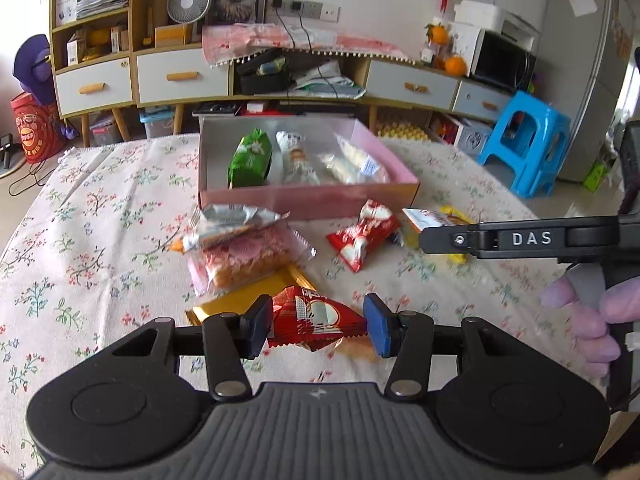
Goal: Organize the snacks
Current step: 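Carry both snacks into the pink box and open both tools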
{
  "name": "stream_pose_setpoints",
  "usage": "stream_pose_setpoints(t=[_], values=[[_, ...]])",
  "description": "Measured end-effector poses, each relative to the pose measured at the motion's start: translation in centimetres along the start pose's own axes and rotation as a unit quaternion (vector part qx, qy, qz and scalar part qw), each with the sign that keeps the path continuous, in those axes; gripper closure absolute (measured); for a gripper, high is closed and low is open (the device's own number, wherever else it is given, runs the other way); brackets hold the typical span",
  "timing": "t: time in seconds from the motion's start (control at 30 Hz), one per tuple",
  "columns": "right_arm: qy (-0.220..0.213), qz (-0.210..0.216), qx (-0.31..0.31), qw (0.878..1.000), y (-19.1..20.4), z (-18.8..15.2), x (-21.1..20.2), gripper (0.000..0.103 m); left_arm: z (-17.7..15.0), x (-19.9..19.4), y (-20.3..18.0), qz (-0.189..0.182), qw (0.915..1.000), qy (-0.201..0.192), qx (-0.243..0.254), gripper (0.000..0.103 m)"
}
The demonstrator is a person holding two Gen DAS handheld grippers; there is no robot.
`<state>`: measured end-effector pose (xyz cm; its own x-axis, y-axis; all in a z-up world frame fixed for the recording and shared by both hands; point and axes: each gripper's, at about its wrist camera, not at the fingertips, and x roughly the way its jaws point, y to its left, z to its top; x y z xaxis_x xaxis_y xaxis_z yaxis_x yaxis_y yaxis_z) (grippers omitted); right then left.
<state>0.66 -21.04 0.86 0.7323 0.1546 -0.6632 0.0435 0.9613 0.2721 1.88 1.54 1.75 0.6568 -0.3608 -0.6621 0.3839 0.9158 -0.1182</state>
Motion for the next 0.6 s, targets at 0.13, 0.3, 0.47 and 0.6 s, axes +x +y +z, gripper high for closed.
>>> stream_pose_setpoints(t=[0.13,0.3,0.47,0.6], values=[[-0.009,0.008,0.028,1.0,-0.2,1.5,-0.1,0.036,1.1,-0.2,0.3,-0.007,0.9997,-0.016,-0.015,0.057],[-0.016,0.022,0.078,0.997,-0.9,3.6,0.3,0.036,3.1,0.2,0.9,-0.027,0.9982,-0.029,-0.045,0.057],[-0.015,0.036,0.135,0.99,-1.8,5.7,1.6,0.036,5.4,1.7,1.8,-0.035,0.9955,-0.036,-0.08,0.057],[-0.012,0.056,0.197,0.979,-2.7,7.0,3.2,0.036,7.4,3.8,2.9,-0.05,0.9912,-0.024,-0.12,0.057]])
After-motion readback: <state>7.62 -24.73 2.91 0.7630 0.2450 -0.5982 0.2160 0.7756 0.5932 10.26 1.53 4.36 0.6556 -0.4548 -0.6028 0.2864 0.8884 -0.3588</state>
